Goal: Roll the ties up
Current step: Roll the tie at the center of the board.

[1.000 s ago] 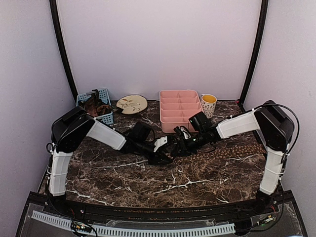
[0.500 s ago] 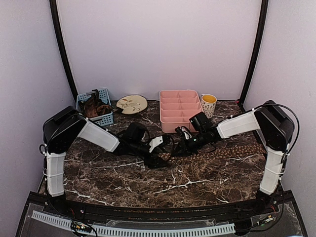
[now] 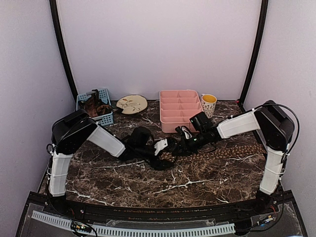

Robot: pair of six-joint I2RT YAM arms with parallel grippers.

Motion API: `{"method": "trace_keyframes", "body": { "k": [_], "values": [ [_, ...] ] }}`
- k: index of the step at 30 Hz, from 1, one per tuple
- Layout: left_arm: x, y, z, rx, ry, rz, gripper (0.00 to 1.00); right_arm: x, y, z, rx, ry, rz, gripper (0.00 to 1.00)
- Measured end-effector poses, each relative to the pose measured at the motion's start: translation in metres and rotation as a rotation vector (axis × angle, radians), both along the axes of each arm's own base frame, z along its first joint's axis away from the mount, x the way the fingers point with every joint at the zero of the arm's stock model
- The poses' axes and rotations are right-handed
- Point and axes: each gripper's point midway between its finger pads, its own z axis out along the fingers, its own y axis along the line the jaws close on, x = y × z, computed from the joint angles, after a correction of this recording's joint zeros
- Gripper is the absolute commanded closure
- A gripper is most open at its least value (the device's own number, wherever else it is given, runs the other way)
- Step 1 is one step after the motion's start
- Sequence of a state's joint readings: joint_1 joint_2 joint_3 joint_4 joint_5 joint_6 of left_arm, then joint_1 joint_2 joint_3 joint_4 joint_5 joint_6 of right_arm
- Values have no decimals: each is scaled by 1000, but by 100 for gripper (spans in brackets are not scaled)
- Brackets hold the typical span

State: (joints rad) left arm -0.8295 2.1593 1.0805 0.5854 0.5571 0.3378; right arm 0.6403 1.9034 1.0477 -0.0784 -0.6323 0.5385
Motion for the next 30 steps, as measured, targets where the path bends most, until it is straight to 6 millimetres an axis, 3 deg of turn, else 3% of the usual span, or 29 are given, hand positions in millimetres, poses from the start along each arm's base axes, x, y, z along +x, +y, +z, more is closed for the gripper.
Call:
{"method": "trace_keyframes", "body": {
  "k": [4,9,15,18,22,30],
  "values": [
    [5,-6,0,-14,-4,6,65,0,0,1,4,1,-1,100],
    [5,-5,-1,-11,12,7,78,1,-1,1,11,6,-5,100],
    [-3,8,0,-5,34,-15,79,-7,8,4,53,23,17,100],
    [-7,13,-1,7,50,-29,64,-11,14,2,60,25,27,100],
    [-9,13,-1,4,66,-32,56,-10,12,-9,44,31,24,96],
    [-6,14,1,-5,104,5,68,-13,8,-15,41,39,24,74]
  ]
}}
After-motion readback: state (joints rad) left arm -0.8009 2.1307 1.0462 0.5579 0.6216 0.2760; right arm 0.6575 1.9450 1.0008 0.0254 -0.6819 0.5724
